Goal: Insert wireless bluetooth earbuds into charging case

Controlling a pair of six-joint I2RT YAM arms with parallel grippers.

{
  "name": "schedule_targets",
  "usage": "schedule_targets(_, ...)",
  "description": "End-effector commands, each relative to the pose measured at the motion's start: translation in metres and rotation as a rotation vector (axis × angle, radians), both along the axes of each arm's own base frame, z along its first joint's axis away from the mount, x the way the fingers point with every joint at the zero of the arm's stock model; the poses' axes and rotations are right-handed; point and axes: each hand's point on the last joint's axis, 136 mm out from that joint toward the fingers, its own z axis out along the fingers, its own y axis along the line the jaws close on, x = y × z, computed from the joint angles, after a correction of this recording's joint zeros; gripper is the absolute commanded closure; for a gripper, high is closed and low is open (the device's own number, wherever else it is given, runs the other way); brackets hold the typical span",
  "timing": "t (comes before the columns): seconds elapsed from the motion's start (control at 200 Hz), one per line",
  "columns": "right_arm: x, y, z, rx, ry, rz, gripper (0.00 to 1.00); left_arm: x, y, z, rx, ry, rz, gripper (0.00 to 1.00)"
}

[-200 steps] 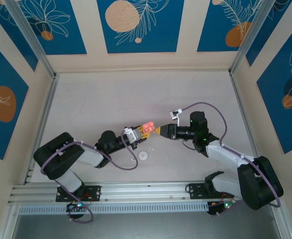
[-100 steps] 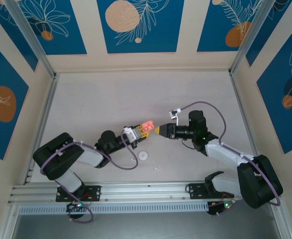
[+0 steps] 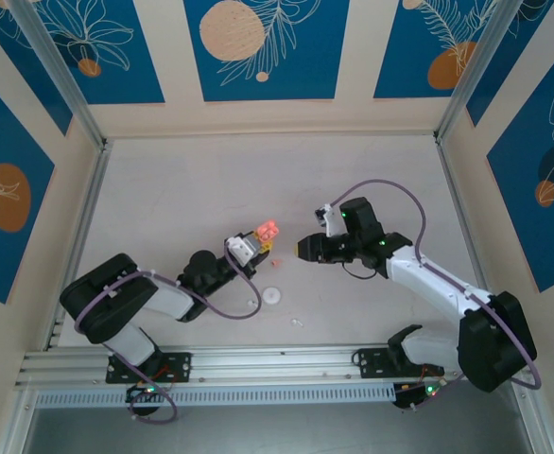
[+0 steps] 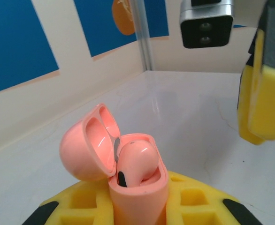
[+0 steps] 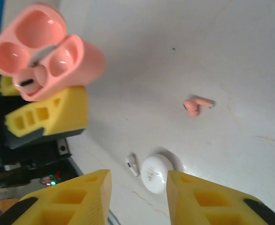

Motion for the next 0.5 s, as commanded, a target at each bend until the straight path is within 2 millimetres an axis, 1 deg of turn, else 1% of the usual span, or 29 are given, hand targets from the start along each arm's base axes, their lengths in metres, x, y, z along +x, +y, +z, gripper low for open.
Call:
schedule_targets(0.0,-0.001,-0.01,-0.017,-0.204,-0.05,0.085,0.6,0.01,0.022,0.007,-0.075,0.057,0.09,0.85)
schedule_targets(0.095,0.008,-0.007,-0.019,-0.283,-0.113,0.162,0.58,0.014,0.036,0.003,-0.084,0.107,0.125,0.86)
schedule_targets(0.26,0.019,0.007,-0.02,-0.363,-0.232,0.365,0.56,0.016,0.056,0.001,-0.077,0.171,0.172,0.85)
schedule_targets(0.395,0.029,0.018,-0.018,-0.392,-0.456,0.55,0.53,0.018,0.073,-0.001,-0.07,0.24,0.21,0.85)
schedule_targets(0.49,0.023,0.028,-0.016,-0.35,-0.621,0.738,0.5,0.019,0.085,0.001,-0.067,0.275,0.24,0.85)
